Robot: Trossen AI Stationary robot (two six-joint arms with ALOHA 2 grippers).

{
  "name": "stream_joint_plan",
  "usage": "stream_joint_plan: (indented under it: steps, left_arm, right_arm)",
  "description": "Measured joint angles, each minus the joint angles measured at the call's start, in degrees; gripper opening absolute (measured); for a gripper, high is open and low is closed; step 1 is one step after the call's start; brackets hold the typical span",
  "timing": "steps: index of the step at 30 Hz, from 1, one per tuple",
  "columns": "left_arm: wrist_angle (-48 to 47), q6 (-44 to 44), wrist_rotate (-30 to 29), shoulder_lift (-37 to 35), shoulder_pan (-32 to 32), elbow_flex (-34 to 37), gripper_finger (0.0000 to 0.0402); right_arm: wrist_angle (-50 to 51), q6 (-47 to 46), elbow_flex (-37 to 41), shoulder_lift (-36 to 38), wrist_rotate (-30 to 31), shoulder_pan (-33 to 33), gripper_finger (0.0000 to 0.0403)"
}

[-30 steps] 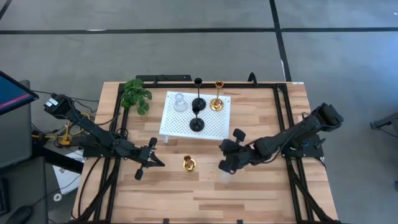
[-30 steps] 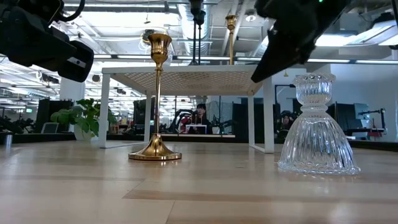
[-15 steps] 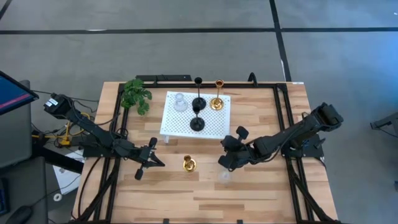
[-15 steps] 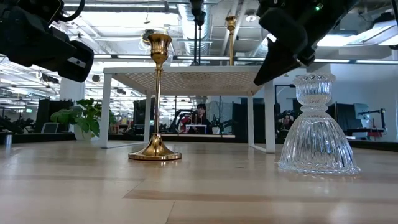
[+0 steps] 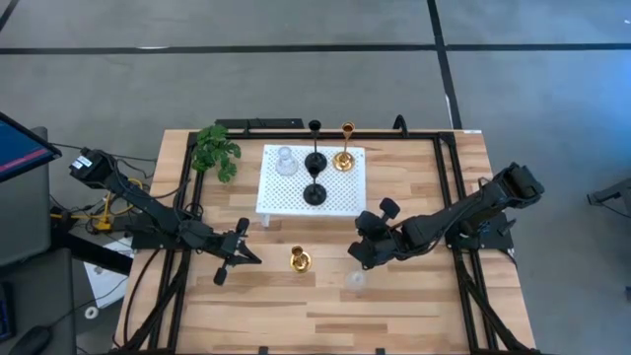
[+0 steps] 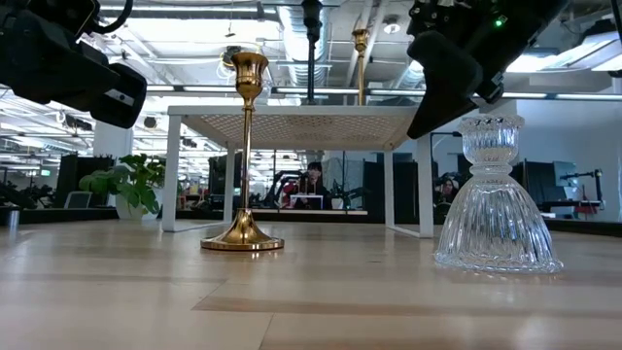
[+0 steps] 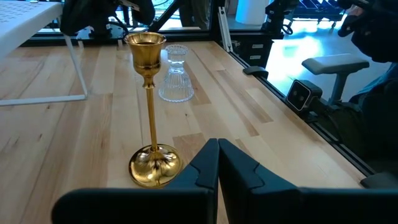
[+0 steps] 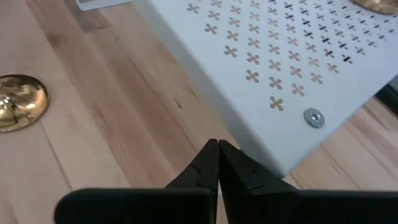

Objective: Pick & Place candle stick holders
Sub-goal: Adjust the shelf, then put the gold candle holder aligned with the other gold candle holder on the shelf

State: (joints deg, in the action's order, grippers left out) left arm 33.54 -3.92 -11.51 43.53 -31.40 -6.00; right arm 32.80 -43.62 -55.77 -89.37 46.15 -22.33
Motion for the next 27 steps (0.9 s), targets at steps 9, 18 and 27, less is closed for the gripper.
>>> stream_joint_plan:
  steps: [9,18,27]
  left_arm:
    - [0.0,0.0,0.0,0.0,0.0,0.0,0.0008]
    - [0.1,-3.2,0.6,0.0,0.0,0.0,0.0008]
    - [0.6,-1.2,-3.8,3.5,0.0,0.0,0.0008]
  right_arm:
    - [1.6,-1.9,0.0,0.0,2.0,0.0,0.0000]
    - [1.0,2.8,-0.1,1.8,-5.3,-3.5,0.0000]
    - [-2.9,9.0,-0.1,10.1,0.0,-11.0,0.0000]
